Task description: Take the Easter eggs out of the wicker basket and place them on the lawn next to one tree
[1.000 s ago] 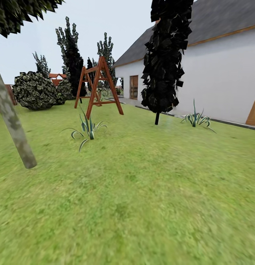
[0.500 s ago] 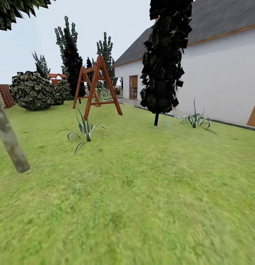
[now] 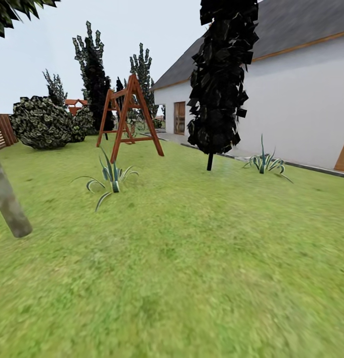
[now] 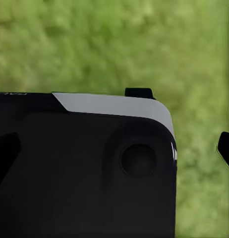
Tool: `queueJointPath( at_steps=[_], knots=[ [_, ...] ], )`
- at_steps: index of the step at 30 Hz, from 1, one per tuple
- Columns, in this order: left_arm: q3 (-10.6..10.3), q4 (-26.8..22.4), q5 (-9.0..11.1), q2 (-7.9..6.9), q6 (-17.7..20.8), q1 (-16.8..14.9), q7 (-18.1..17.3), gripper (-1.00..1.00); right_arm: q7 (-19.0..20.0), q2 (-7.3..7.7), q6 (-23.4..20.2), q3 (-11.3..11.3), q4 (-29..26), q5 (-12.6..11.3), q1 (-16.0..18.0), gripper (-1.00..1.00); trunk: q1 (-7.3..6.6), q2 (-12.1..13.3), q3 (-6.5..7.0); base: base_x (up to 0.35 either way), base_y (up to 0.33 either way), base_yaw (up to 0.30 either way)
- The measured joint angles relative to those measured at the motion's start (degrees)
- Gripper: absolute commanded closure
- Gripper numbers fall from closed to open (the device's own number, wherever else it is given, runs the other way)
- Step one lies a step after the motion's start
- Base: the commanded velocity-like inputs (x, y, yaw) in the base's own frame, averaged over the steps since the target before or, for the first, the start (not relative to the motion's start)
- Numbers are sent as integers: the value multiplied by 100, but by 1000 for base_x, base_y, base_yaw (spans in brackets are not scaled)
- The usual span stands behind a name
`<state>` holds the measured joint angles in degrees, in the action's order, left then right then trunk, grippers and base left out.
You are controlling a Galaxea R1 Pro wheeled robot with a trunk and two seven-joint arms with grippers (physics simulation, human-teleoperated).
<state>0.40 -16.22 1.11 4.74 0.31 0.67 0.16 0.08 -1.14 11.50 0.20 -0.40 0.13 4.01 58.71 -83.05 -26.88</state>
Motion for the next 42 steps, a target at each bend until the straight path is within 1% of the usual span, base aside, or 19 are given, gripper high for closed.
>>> queueJointPath(
  at_steps=[19,32,34,39,42],
  knots=[
    [0,0,0,0,-5,0,0,-100,0,-9,18,-1,0,0,0,-100,0,0,0,193,-144,0],
    [0,0,-4,-10,-5,0,-7,-100,0,-9,18,19,0,12,0,-100,-1,0,0,275,-168,0],
    [0,0,-6,-17,-2,-1,-6,-100,0,-9,18,20,0,12,0,-100,-1,0,0,280,-166,0],
    [0,0,-8,-114,-1,0,8,-100,0,-9,18,21,0,12,0,-100,-1,0,0,281,-166,0],
    [0,0,-8,-133,0,0,16,-100,0,-9,18,21,-2,12,0,-100,-1,0,0,281,-166,0]
  ],
)
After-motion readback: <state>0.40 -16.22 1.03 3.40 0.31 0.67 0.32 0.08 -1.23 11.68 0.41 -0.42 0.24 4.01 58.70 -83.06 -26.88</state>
